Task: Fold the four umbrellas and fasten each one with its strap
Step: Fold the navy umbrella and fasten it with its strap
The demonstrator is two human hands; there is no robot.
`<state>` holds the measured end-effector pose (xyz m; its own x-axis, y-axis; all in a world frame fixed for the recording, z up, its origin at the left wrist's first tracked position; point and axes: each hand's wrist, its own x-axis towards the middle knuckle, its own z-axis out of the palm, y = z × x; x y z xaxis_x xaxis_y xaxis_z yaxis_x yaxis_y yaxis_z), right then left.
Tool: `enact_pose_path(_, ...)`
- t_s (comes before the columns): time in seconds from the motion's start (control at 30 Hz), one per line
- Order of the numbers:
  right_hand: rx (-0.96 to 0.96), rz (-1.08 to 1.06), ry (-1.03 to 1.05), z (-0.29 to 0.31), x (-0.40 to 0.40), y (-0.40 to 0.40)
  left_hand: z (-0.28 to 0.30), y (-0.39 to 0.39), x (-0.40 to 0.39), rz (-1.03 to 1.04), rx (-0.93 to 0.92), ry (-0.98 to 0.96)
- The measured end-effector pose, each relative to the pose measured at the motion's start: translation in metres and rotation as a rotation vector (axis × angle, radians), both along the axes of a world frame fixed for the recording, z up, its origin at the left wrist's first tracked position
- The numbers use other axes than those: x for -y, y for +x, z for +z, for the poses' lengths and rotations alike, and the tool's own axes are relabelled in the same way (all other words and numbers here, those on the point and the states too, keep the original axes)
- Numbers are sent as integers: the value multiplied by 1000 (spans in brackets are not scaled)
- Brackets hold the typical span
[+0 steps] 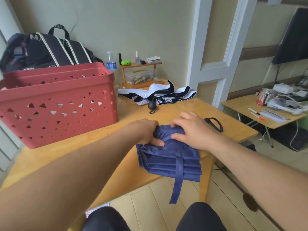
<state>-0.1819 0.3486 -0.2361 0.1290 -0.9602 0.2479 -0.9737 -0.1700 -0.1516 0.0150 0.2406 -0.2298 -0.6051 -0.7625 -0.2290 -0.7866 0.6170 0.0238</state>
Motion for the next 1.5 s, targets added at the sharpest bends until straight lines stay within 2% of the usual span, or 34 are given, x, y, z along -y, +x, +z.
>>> enact_pose_path(0.13,-103,-51,278,-6,27,1,2,-2,-3,4,36,5)
enact_pose_path(0.27,-152,-68,322,-2,30,-3,8,-8,-11,-22,121,-88)
enact_pose_path(0.37,-266,-53,288,7,23,2,11,-7,-19,-12,119,-118)
enact_pose_path(0.6,-365,-52,168,39,0,6,40,5,-46,-80,97,-258)
enact_pose_path(0.83,-363,-61,46,99,-35,31,110,33,-86,-105,104,-358)
enact_pose_path(0.97,-423,-28,-92,138,-64,68,143,56,-116,-97,70,-502)
enact_pose_path(1.07,-345,19,-180,162,-78,105,164,69,-138,-105,2,-588)
enact_pose_path(1.2,-411,-49,-187,172,-87,108,182,105,-151,-66,26,-646)
enact_pose_path(1.5,-399,-54,-158,192,-98,120,196,143,-158,-10,6,-612)
